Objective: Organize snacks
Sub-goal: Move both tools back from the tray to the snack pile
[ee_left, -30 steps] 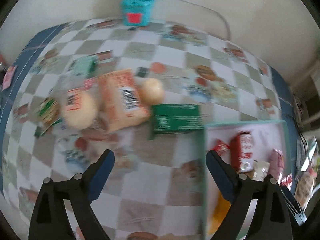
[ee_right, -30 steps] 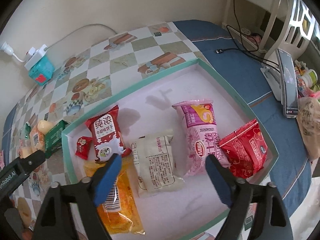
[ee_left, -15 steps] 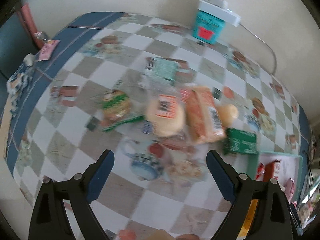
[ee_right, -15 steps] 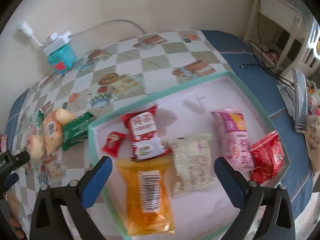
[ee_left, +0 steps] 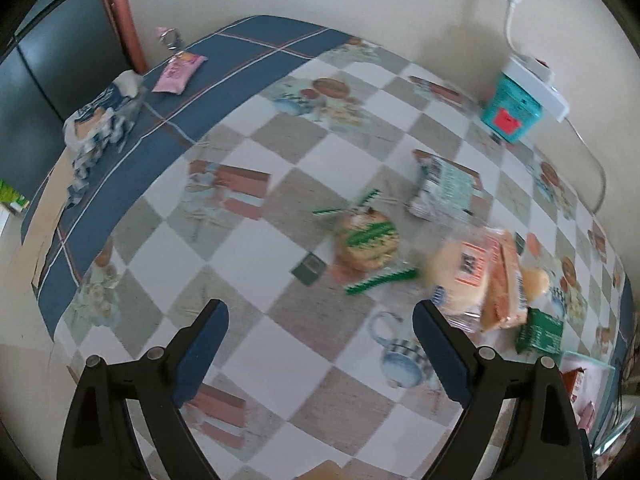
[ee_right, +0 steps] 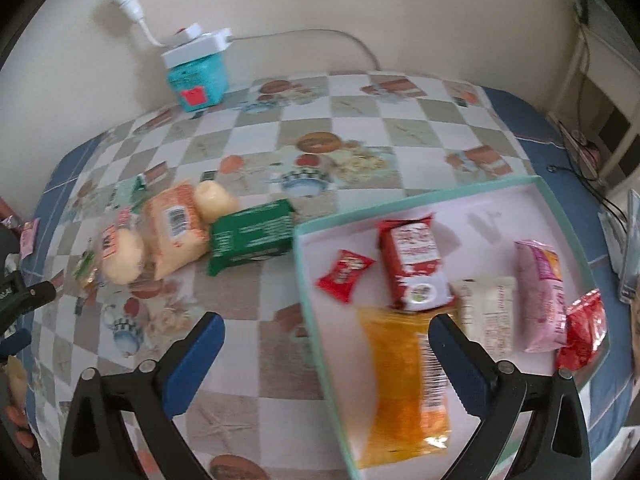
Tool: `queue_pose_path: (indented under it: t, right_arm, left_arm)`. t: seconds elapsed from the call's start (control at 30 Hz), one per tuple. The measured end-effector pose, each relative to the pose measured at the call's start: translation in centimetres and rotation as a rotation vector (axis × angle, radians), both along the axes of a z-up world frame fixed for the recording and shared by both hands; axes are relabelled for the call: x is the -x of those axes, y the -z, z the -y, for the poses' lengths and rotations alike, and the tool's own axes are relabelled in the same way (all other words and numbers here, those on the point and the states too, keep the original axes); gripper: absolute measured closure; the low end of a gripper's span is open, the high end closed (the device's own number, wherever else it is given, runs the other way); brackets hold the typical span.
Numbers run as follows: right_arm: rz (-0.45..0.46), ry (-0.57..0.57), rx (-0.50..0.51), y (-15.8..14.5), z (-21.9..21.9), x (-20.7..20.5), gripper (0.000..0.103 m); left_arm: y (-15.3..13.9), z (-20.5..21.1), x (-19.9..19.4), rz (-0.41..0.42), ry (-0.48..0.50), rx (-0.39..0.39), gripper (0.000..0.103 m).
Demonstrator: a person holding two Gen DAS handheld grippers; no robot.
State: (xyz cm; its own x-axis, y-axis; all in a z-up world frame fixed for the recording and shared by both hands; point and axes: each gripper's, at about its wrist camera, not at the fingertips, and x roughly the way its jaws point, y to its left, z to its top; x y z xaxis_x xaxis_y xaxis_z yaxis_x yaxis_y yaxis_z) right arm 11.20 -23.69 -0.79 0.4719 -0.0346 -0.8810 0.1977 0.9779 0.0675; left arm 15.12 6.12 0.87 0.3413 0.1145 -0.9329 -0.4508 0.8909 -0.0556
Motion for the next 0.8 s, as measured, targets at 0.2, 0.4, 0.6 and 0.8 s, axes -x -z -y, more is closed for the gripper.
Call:
queue_pose_path:
  t: [0.2,0.4,0.6,0.8]
  right_arm:
    - [0.023,-0.036,-0.021,-0.3,-2.0,-0.6,0.0]
    - [0.033,-0.08,-0.054,-0.3,-3.4,-1.2,0.0]
    - [0.025,-0.11,-0.081,-0.2,-4.4,-2.4,0.0]
    - [0.059,-0.121,-0.045,-0.9,-4.6,-4.7,0.0]
  left_arm:
    - [0.2,-2.1,0.3,0.008,-0.04,0.033,0.009]
    - [0.7,-3.7,0.2,0.017,-0.071,0.088,0.009]
    - [1.8,-4.7,-0.5,0.025,-0.074,0.168,0.009]
    - [3.0,-5.4,-1.9,0.02,-0.074,0.208,0.009]
